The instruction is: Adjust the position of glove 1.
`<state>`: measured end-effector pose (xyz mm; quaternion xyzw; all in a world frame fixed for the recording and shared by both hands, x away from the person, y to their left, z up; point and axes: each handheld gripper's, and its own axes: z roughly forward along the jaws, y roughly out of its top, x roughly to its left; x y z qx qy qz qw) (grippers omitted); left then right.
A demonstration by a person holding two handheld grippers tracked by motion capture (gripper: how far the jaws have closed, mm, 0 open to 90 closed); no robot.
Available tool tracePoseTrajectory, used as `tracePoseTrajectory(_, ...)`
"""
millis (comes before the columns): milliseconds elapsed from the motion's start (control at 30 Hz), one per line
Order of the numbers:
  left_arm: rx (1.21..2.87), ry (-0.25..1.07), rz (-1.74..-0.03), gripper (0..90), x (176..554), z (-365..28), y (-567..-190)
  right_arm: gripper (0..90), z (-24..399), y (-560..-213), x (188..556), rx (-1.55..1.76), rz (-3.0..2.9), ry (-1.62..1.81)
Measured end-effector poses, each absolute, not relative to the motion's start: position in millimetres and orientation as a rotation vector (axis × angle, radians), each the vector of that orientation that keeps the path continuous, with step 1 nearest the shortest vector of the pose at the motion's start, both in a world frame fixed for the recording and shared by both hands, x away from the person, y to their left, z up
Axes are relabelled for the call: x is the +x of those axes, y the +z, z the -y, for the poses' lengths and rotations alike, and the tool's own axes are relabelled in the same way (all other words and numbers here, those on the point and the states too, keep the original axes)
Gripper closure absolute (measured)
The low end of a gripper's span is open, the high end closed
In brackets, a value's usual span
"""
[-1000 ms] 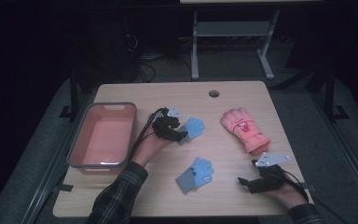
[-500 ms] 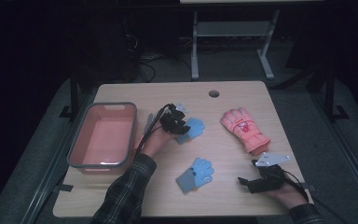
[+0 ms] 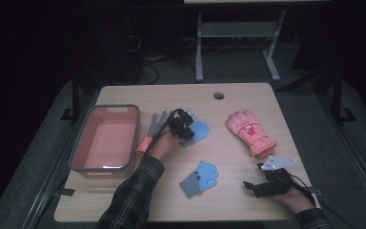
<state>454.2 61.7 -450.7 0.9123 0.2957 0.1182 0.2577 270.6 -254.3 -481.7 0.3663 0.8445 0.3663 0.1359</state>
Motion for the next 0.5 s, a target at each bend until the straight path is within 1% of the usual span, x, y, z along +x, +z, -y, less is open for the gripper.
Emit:
tracePoseTrajectory(133,2.478,0.303,-0.812,84.0,454.7,-61.2,-451.1,10.4,254.3,-481.7,270.6,1.061,-2.446,1.060)
tracePoseTrajectory(167,2.476,0.298,-0.821,85.6,454.8,-60.7,-451.0,10.4,254.3,-481.7,270.6,1.060,-2.446,1.060)
tracePoseTrajectory(267,2.471,0.285,-0.831,87.7,455.3,-60.6,-449.1,10.4,254.3,-481.7,270.6,1.061,-2.446,1.060)
tracePoseTrajectory(400,2.446,0.250,-0.846,88.3,454.3,-62.8,-442.8,10.4,254.3,-481.7,270.6,1.061,-2.446,1.060)
tracePoseTrajectory(500,2.444,0.250,-0.840,88.3,450.7,-63.8,-436.3,10.4,254.3,-481.7,270.6,1.061,-2.445,1.060)
